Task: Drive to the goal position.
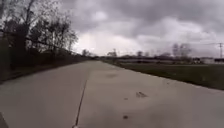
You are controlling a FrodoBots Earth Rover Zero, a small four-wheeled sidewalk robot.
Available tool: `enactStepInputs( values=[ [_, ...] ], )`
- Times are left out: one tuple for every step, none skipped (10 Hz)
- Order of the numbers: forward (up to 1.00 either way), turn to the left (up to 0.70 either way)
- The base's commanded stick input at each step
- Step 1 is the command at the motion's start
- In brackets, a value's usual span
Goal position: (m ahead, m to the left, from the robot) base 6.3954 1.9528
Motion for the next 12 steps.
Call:
enactStepInputs(
  values=[
    [1.00,0.04],
    [1.00,0.00],
    [1.00,0.00],
    [1.00,0.00],
    [1.00,0.00],
    [1.00,0.00],
    [1.00,0.00],
    [1.00,0.00],
    [1.00,0.00],
    [1.00,0.00],
    [1.00,0.00],
    [1.00,0.00]
  ],
)
